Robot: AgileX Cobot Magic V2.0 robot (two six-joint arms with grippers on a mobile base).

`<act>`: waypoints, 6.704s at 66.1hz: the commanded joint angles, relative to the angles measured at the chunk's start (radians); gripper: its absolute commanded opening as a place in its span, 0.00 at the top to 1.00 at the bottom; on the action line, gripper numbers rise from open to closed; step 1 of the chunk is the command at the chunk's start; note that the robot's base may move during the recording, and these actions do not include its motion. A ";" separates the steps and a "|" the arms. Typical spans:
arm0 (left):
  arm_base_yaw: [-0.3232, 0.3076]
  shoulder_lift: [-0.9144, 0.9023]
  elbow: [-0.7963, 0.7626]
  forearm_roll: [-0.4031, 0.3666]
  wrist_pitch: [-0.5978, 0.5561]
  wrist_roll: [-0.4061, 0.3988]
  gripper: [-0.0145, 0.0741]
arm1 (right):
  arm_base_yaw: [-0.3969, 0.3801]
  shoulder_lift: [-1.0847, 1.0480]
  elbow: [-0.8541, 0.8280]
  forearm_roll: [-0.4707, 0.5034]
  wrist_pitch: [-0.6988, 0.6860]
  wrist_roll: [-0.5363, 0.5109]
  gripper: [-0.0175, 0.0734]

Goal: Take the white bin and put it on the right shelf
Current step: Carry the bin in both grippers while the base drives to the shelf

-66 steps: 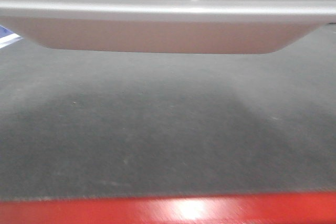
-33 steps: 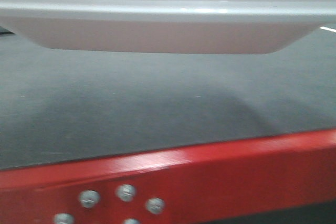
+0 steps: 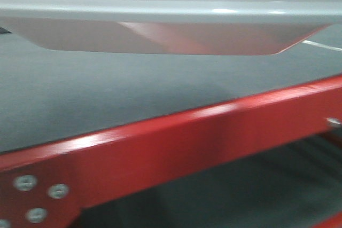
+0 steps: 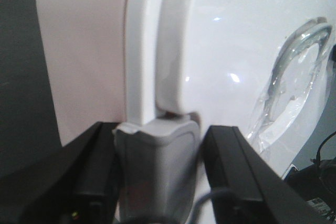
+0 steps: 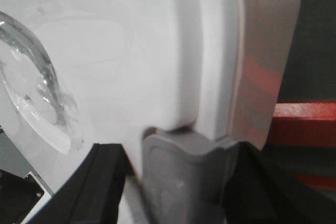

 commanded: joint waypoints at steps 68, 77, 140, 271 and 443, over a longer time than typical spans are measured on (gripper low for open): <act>-0.016 -0.014 -0.029 -0.151 0.036 0.019 0.64 | 0.010 -0.010 -0.037 0.210 0.060 -0.002 0.41; -0.016 -0.014 -0.029 -0.151 0.036 0.019 0.64 | 0.010 -0.010 -0.037 0.210 0.060 -0.002 0.41; -0.016 -0.014 -0.029 -0.151 0.036 0.019 0.64 | 0.010 -0.010 -0.037 0.210 0.060 -0.002 0.41; -0.016 -0.014 -0.029 -0.151 0.036 0.019 0.64 | 0.010 -0.011 -0.037 0.210 0.060 -0.002 0.41; -0.016 -0.014 -0.029 -0.151 0.036 0.019 0.64 | 0.010 -0.011 -0.037 0.210 0.060 -0.002 0.41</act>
